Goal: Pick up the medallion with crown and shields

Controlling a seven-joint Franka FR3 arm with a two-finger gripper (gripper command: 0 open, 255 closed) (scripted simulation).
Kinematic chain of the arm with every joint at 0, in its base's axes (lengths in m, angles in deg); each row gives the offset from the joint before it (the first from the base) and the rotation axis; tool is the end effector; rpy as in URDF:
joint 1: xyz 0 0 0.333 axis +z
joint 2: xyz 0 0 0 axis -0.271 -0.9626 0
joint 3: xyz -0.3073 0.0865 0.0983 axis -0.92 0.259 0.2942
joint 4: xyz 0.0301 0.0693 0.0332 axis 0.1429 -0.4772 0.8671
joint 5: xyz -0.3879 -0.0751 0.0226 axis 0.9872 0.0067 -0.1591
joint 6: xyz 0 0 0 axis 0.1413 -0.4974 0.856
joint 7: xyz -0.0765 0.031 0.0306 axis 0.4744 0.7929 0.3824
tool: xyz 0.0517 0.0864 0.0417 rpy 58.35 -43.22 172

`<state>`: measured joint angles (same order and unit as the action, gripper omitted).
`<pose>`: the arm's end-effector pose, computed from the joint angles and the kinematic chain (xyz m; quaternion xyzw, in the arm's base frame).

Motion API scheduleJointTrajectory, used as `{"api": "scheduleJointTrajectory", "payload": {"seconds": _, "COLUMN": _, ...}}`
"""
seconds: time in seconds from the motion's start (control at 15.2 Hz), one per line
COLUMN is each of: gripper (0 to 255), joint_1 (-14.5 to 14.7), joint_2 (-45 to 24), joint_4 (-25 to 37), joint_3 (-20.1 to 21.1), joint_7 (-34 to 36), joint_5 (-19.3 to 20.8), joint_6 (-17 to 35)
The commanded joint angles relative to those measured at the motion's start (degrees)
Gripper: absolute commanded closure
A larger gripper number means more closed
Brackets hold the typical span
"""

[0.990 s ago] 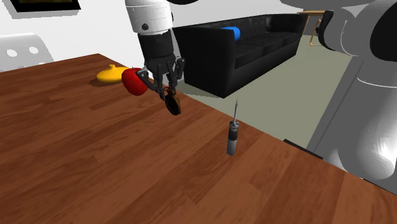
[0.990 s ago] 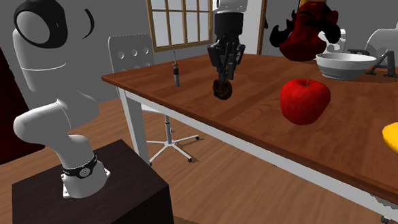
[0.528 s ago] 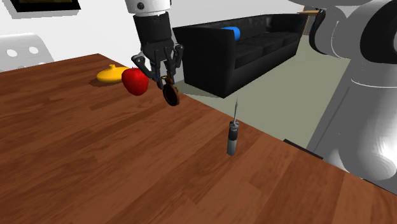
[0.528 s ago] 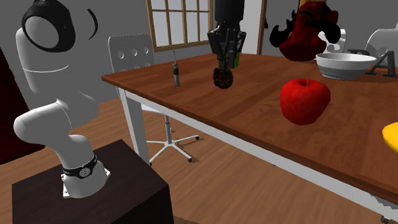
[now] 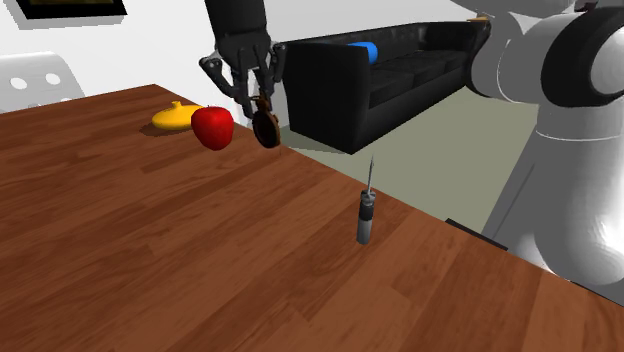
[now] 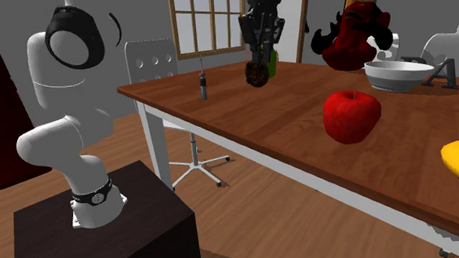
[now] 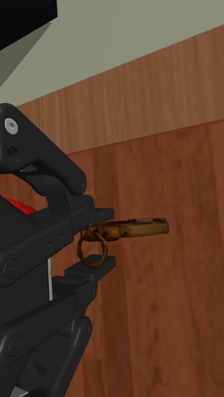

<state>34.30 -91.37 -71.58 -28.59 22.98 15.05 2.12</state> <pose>0.4371 0.4008 0.7294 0.9991 -0.0077 0.0195 0.0363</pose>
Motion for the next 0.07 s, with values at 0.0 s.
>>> {"api": "scheduleJointTrajectory", "payload": {"seconds": 0.0, "gripper": 255, "joint_1": 0.66, "joint_2": -0.81, "joint_4": 1.63, "joint_3": -0.04, "joint_7": 0.06, "joint_5": 0.59, "joint_6": -0.93}}
